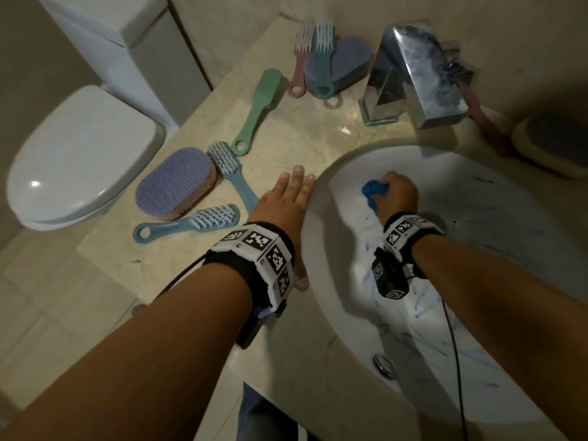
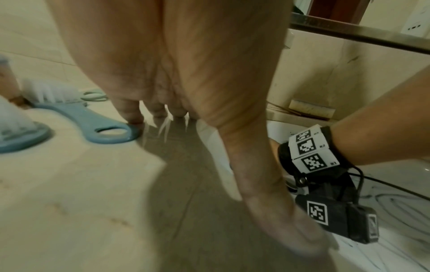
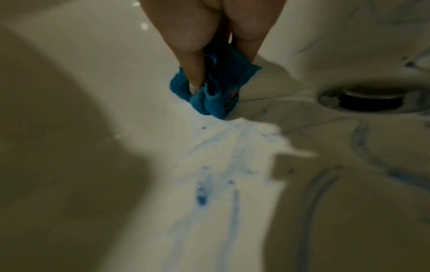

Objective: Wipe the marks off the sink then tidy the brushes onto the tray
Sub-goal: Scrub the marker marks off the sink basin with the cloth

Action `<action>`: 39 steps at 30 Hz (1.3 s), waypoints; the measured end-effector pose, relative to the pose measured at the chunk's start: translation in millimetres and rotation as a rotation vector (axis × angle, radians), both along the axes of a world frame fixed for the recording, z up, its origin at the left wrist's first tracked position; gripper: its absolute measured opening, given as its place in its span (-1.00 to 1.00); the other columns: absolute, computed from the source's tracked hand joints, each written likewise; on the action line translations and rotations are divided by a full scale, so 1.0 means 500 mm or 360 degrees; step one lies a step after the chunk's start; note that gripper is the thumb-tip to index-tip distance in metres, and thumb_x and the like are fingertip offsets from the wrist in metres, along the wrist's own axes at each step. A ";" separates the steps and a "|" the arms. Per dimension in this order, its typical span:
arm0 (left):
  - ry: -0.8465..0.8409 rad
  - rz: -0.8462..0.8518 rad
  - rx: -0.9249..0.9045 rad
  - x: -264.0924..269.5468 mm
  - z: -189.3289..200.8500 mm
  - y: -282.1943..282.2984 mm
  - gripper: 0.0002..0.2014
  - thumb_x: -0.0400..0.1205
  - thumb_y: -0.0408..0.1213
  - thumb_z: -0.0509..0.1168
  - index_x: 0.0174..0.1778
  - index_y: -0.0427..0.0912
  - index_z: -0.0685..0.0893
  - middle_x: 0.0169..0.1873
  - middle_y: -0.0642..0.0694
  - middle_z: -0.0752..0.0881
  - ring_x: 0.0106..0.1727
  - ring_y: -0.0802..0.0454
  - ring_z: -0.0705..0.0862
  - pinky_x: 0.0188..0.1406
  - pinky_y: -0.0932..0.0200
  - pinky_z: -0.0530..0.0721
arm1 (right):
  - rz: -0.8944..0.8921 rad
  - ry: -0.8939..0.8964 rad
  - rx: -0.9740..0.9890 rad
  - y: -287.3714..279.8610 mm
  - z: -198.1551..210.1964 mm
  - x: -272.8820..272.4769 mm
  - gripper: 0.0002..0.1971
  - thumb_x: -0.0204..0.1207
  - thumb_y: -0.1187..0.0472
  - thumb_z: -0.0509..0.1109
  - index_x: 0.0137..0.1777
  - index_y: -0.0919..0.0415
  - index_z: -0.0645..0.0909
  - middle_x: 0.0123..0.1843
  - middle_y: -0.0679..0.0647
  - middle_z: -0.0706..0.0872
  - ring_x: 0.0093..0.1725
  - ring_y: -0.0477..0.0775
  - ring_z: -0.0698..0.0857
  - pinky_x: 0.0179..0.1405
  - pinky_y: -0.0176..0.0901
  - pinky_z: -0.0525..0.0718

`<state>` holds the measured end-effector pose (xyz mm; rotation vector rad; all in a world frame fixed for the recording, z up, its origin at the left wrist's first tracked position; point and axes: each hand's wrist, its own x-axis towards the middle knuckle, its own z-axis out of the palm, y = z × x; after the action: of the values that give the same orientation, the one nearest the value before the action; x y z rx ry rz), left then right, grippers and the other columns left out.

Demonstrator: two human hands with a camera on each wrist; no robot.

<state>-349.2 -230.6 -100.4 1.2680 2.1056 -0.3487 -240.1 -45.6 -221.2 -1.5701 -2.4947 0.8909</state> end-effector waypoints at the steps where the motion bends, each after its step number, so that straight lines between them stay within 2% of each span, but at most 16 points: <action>1: -0.0006 -0.0003 0.0001 0.000 0.000 0.000 0.63 -0.04 0.02 0.71 0.57 -0.17 -0.50 0.58 -0.14 -0.48 0.64 -0.13 -0.38 0.68 -0.09 -0.06 | -0.0015 -0.0054 0.0035 0.003 -0.003 0.003 -0.77 0.49 0.34 0.33 0.14 0.33 0.59 0.14 0.30 0.63 0.16 0.25 0.60 0.13 -0.01 0.53; 3: -0.0018 0.0011 0.0013 -0.001 -0.001 0.000 0.62 -0.03 0.01 0.71 0.57 -0.17 -0.49 0.58 -0.13 -0.48 0.64 -0.13 -0.39 0.68 -0.09 -0.06 | -0.0035 0.0002 0.0031 -0.010 -0.005 0.001 -0.77 0.51 0.41 0.29 0.14 0.43 0.58 0.20 0.37 0.60 0.22 0.33 0.58 0.14 -0.19 0.53; 5: -0.0013 0.0016 0.0027 -0.001 -0.003 0.000 0.62 -0.03 0.01 0.71 0.57 -0.16 -0.49 0.59 -0.12 -0.48 0.64 -0.13 -0.39 0.68 -0.09 -0.07 | 0.0019 0.0119 -0.0013 -0.035 -0.007 -0.007 -0.78 0.49 0.52 0.24 0.10 0.50 0.59 0.18 0.40 0.61 0.20 0.37 0.61 -0.02 -0.40 0.56; 7: 0.0005 0.0003 0.0022 0.001 -0.005 0.000 0.62 -0.03 0.02 0.71 0.57 -0.17 -0.50 0.58 -0.13 -0.48 0.63 -0.14 -0.39 0.68 -0.09 -0.07 | 0.0233 0.0182 -0.0110 -0.066 -0.004 -0.008 -0.77 0.44 0.53 0.29 0.07 0.44 0.63 0.12 0.36 0.65 0.14 0.33 0.64 0.06 -0.19 0.59; 9: 0.0026 -0.0008 0.0006 0.001 -0.005 0.002 0.62 -0.03 0.04 0.71 0.56 -0.17 -0.51 0.58 -0.14 -0.49 0.63 -0.15 -0.39 0.68 -0.09 -0.08 | 0.0497 0.0145 -0.0088 -0.099 0.002 0.005 -0.77 0.41 0.48 0.36 0.06 0.34 0.68 0.08 0.31 0.70 0.09 0.27 0.65 0.08 -0.11 0.56; 11: 0.0026 -0.0006 -0.0009 0.001 -0.002 0.003 0.63 -0.03 0.05 0.71 0.56 -0.17 -0.52 0.58 -0.14 -0.50 0.63 -0.15 -0.40 0.67 -0.11 -0.08 | 0.0638 0.0152 -0.0196 -0.127 0.009 0.026 -0.78 0.42 0.43 0.41 0.06 0.30 0.69 0.08 0.28 0.73 0.10 0.25 0.67 0.14 -0.11 0.55; 14: 0.0027 -0.0015 -0.0030 0.002 0.001 0.003 0.63 -0.04 0.08 0.70 0.55 -0.16 -0.53 0.58 -0.14 -0.50 0.63 -0.16 -0.40 0.67 -0.13 -0.07 | 0.0750 0.0091 -0.0420 -0.159 0.034 0.058 -0.78 0.43 0.36 0.46 0.08 0.26 0.70 0.07 0.24 0.75 0.11 0.21 0.69 0.05 -0.21 0.56; 18: 0.0032 -0.0013 -0.0040 0.005 0.019 -0.001 0.61 -0.01 0.08 0.69 0.57 -0.16 -0.50 0.59 -0.14 -0.48 0.64 -0.17 -0.37 0.67 -0.13 -0.05 | 0.0853 -0.0303 -0.0600 -0.174 0.085 0.118 -0.70 0.49 0.35 0.36 0.21 0.16 0.65 0.18 0.20 0.68 0.17 0.20 0.64 0.08 -0.23 0.55; 20: 0.0024 0.0009 -0.0010 0.018 0.035 -0.012 0.54 0.08 0.05 0.68 0.59 -0.16 -0.45 0.61 -0.14 -0.43 0.66 -0.16 -0.32 0.67 -0.13 -0.02 | 0.0791 -0.0272 -0.0546 -0.176 0.128 0.154 -0.72 0.49 0.41 0.29 0.15 0.20 0.67 0.12 0.23 0.69 0.11 0.22 0.66 -0.04 -0.30 0.56; 22: 0.0023 -0.0004 0.0060 0.039 0.051 -0.029 0.38 0.24 0.00 0.63 0.62 -0.18 -0.36 0.63 -0.15 -0.36 0.67 -0.16 -0.25 0.66 -0.13 0.03 | 0.0611 -0.0083 -0.0593 -0.174 0.187 0.188 -0.70 0.48 0.53 0.21 0.10 0.30 0.67 0.06 0.29 0.72 -0.02 0.11 0.67 -0.24 -0.54 0.56; 25: -0.0124 -0.0125 0.0207 0.074 0.088 -0.055 0.07 0.47 -0.05 0.48 0.66 -0.11 -0.17 0.66 -0.16 -0.22 0.68 -0.14 -0.14 0.65 -0.09 0.08 | 0.0441 0.0114 -0.0610 -0.180 0.291 0.226 -0.61 0.48 0.60 0.20 0.21 0.29 0.61 0.09 0.13 0.67 0.00 -0.03 0.58 -0.30 -0.72 0.49; 27: -0.0274 -0.0127 0.0336 0.089 0.125 -0.068 -0.10 0.54 -0.08 0.41 0.66 -0.06 -0.03 0.67 -0.14 -0.09 0.68 -0.11 -0.04 0.64 0.02 0.08 | 0.0409 0.0232 -0.0501 -0.187 0.347 0.239 -0.58 0.41 0.60 0.29 0.18 0.20 0.57 0.07 0.08 0.66 -0.04 -0.02 0.60 -0.27 -0.69 0.49; 32: -0.0525 -0.0075 0.0654 0.105 0.228 -0.076 -0.32 0.63 -0.14 0.32 0.63 -0.01 0.15 0.65 -0.03 0.13 0.64 0.01 0.17 0.54 0.23 0.11 | 0.0316 0.0494 -0.0223 -0.214 0.443 0.235 -0.70 0.35 0.55 0.38 -0.16 0.10 0.62 -0.12 0.15 0.72 -0.14 0.07 0.68 -0.21 -0.51 0.59; 34: -0.0581 -0.0103 0.0743 0.107 0.264 -0.071 -0.34 0.62 -0.16 0.33 0.61 -0.01 0.20 0.64 -0.02 0.18 0.62 0.03 0.20 0.52 0.25 0.13 | 0.0330 0.0594 -0.0239 -0.225 0.473 0.230 -0.68 0.38 0.53 0.37 -0.20 0.03 0.63 -0.13 0.08 0.74 -0.09 0.05 0.70 -0.07 -0.37 0.64; 36: -0.0609 -0.0148 0.0786 0.107 0.294 -0.069 -0.37 0.60 -0.18 0.36 0.58 -0.03 0.29 0.62 -0.02 0.25 0.60 0.02 0.25 0.50 0.23 0.18 | 0.0319 0.0663 -0.0315 -0.232 0.502 0.223 -0.67 0.42 0.52 0.36 -0.22 0.00 0.63 -0.16 0.01 0.73 -0.09 -0.06 0.70 -0.06 -0.41 0.65; 39: -0.0660 -0.0090 0.0835 0.101 0.324 -0.067 -0.52 0.57 -0.24 0.39 0.42 -0.09 0.50 0.40 -0.06 0.55 0.38 -0.01 0.52 0.28 0.27 0.40 | 0.0272 0.0753 -0.0365 -0.233 0.538 0.212 -0.71 0.43 0.50 0.38 -0.22 0.04 0.65 -0.18 0.03 0.73 -0.14 -0.13 0.68 -0.09 -0.42 0.66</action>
<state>-298.5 -264.0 61.4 1.5321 1.8542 0.4436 -134.0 -162.2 47.9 -1.0361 -2.2633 1.4225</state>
